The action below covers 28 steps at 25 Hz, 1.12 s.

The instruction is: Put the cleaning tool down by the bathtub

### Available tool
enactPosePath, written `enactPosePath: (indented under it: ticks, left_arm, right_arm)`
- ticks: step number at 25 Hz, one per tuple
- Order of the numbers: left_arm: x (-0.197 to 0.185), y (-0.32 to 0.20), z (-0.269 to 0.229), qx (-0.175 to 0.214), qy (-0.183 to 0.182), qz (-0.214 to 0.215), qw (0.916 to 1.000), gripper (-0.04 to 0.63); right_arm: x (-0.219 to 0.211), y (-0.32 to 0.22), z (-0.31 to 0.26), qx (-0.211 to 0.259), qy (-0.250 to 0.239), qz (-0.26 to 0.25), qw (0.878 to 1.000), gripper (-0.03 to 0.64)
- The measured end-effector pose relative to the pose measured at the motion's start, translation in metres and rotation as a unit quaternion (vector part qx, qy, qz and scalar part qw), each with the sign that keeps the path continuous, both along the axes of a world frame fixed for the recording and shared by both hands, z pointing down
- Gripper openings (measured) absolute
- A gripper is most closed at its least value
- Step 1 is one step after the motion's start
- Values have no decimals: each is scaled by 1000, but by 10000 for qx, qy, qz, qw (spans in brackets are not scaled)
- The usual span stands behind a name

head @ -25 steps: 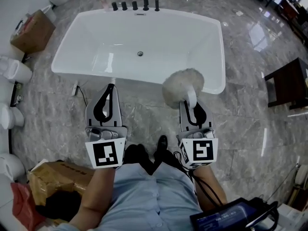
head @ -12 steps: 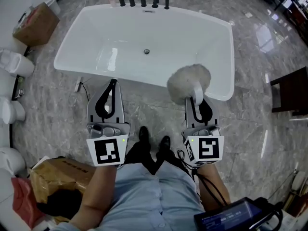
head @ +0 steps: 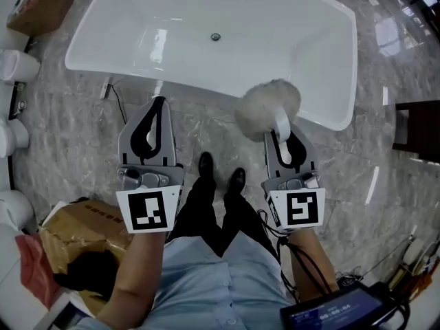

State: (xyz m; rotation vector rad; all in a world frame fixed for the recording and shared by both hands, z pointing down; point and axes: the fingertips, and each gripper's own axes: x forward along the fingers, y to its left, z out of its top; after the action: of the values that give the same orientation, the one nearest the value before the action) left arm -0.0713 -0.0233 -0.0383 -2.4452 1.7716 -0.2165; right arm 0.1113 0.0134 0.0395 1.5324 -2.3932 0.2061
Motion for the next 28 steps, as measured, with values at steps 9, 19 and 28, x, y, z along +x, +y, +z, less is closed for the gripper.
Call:
enactPosePath:
  ticks: [9, 19, 28]
  left_arm:
    - [-22, -18, 74, -382, 63, -43, 9992, 17]
    - [-21, -35, 154, -664, 92, 15, 9978, 17]
    - [-18, -44, 212, -791, 137, 104, 9967, 17]
  right_arm:
    - [-37, -14, 76, -335, 43, -380, 9987, 97]
    - [-50, -25, 164, -624, 106, -618, 9961, 97]
    - [-61, -26, 232, -815, 269, -902, 9922, 97]
